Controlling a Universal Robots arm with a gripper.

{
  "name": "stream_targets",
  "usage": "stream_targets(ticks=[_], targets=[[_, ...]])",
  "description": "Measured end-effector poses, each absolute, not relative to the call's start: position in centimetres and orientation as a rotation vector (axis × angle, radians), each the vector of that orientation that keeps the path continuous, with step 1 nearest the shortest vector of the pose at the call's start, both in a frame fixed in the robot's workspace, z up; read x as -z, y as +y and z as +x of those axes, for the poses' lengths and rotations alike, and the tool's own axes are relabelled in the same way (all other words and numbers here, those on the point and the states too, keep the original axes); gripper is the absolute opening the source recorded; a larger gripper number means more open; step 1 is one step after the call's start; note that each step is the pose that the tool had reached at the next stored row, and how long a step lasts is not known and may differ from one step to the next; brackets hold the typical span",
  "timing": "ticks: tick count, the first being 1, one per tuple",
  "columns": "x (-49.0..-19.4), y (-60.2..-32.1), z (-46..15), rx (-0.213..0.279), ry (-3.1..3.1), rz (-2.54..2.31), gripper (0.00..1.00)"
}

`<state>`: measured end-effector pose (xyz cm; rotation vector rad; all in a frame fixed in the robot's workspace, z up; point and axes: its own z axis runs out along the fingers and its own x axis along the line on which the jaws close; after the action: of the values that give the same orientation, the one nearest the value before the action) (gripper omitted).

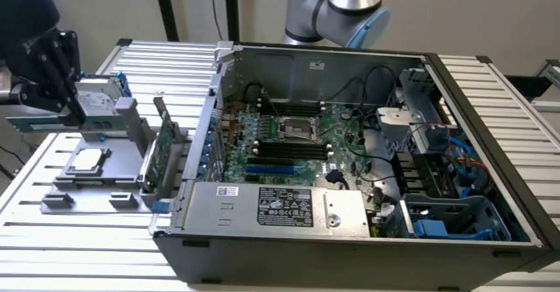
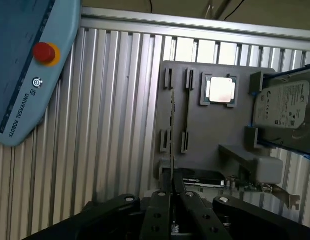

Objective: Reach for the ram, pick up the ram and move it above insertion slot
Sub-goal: 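Pick up the ram and move it above insertion slot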

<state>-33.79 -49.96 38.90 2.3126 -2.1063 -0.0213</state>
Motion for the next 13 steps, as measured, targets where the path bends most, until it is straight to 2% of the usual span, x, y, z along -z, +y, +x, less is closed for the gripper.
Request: stream_targets(ticks=[5,13], targets=[[-40.8,-49.8,-31.9,0.022,-2.106,2.313,0.13],[-41.9,-49.6,-28.3,0.022,-2.106,2.313,0.13]])
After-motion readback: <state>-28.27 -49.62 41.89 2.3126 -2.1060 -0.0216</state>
